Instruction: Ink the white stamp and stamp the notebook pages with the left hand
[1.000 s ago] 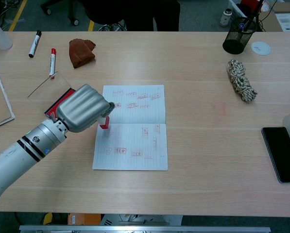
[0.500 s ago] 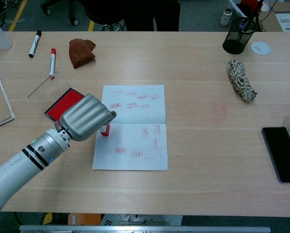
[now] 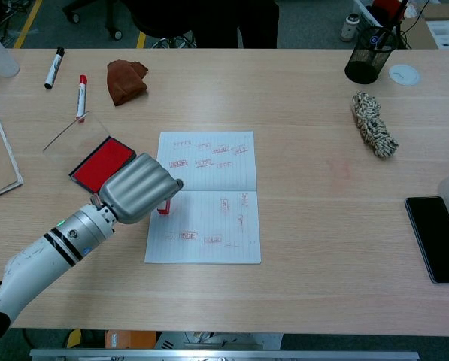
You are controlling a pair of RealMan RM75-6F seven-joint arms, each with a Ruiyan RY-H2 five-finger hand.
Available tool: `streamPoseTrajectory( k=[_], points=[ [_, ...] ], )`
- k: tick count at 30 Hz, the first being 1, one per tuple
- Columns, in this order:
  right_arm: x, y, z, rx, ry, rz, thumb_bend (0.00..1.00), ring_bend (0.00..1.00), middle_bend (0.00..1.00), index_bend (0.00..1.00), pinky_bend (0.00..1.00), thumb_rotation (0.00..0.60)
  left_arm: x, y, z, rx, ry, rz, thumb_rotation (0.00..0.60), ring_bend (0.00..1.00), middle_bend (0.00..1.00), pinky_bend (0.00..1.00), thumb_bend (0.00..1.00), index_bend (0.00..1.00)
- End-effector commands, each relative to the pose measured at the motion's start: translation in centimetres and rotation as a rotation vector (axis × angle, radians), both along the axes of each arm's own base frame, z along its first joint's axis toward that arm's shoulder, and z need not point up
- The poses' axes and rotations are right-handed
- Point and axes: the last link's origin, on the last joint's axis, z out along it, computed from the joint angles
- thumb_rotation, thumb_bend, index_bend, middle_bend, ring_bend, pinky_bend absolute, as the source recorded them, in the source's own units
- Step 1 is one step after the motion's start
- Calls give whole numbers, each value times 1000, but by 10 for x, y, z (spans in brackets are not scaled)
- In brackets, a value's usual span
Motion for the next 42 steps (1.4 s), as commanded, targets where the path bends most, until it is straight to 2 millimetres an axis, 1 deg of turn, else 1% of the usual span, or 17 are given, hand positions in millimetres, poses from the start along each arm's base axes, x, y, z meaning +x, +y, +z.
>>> streamPoseTrajectory(
  k=[1,9,19,22,28,33,37,42],
  points=[
    [0,0,0,0,0,-2,261,311,386,325,420,600,0,1,-2,-2,4,0,600,1000,1000,1000,281,589],
    [-1,1,0,-3,0,-5,261,311,386,325,420,600,-2,1,-5,-12,15,9,600,1000,1000,1000,281,590],
    [-2,2,1,-8,-2,-6,261,311,386,325,420,600,0,2,-4,-12,15,9,600,1000,1000,1000,281,590],
    [-2,3,2,-13,-4,-6,261,311,386,325,420,600,3,3,1,2,-7,4,600,1000,1000,1000,281,590],
    [-2,2,2,-15,-8,0,261,311,386,325,420,600,11,5,25,48,-62,-23,600,1000,1000,1000,281,590],
    [-2,1,2,-12,-10,4,261,311,386,325,420,600,15,-1,42,61,-95,-37,600,1000,1000,1000,281,590],
    [-1,0,1,-10,-12,11,261,311,386,325,420,600,16,-11,44,42,-97,-43,600,1000,1000,1000,281,590],
    [-1,0,1,-8,-12,13,261,311,386,325,420,600,15,-22,38,13,-87,-45,600,1000,1000,1000,281,590]
  ],
)
